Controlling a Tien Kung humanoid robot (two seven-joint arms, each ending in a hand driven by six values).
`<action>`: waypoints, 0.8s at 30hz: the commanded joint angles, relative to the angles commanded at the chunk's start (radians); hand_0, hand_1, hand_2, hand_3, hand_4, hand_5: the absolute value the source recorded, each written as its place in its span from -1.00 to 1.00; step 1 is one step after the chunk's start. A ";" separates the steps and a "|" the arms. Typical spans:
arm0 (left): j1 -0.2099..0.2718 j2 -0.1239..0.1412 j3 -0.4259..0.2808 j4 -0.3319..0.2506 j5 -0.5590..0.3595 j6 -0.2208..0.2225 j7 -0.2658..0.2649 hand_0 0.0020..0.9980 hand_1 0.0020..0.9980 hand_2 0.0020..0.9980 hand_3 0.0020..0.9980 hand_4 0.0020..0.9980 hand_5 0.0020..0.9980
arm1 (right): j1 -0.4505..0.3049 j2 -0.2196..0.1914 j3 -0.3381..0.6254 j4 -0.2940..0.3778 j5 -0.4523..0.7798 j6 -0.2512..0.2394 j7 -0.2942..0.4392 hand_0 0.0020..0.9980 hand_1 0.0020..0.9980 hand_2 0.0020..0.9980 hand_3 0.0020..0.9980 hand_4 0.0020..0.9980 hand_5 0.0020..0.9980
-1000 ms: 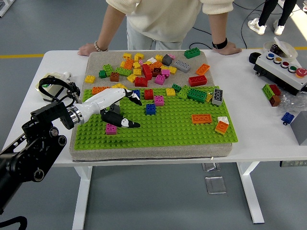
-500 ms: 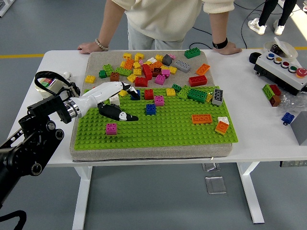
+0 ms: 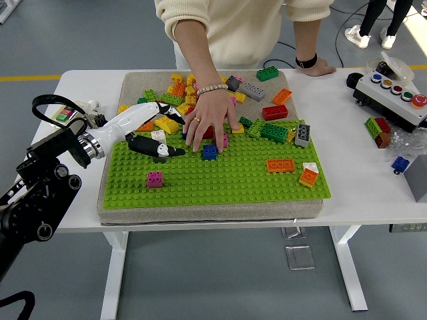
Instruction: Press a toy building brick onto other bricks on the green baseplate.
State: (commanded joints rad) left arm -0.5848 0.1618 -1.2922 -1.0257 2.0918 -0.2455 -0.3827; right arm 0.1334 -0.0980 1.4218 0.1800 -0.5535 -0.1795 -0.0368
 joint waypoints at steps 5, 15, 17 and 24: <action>0.000 0.003 -0.012 -0.001 0.000 0.002 -0.001 0.82 0.50 0.45 0.24 0.99 -0.13 | 0.001 0.001 -0.002 0.000 -0.003 0.001 -0.002 0.45 0.32 0.41 0.17 0.82 -0.02; 0.004 0.007 -0.025 0.000 0.025 -0.012 -0.008 0.82 0.49 0.45 0.30 1.00 -0.29 | 0.002 0.001 -0.009 0.000 -0.005 0.005 -0.008 0.45 0.32 0.41 0.17 0.82 -0.02; 0.005 0.008 -0.022 0.000 0.034 -0.017 -0.011 0.82 0.49 0.45 0.30 1.00 -0.29 | 0.003 0.001 -0.012 0.000 -0.005 0.004 -0.008 0.45 0.32 0.41 0.17 0.82 -0.02; 0.005 0.006 -0.004 0.009 0.071 -0.028 -0.024 0.82 0.50 0.46 0.36 1.00 -0.42 | 0.003 0.002 -0.020 0.000 -0.005 0.004 -0.008 0.45 0.32 0.41 0.17 0.82 -0.01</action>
State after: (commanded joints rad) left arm -0.5797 0.1678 -1.2961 -1.0165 2.1626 -0.2731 -0.4070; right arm 0.1364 -0.0965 1.4013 0.1800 -0.5589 -0.1753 -0.0452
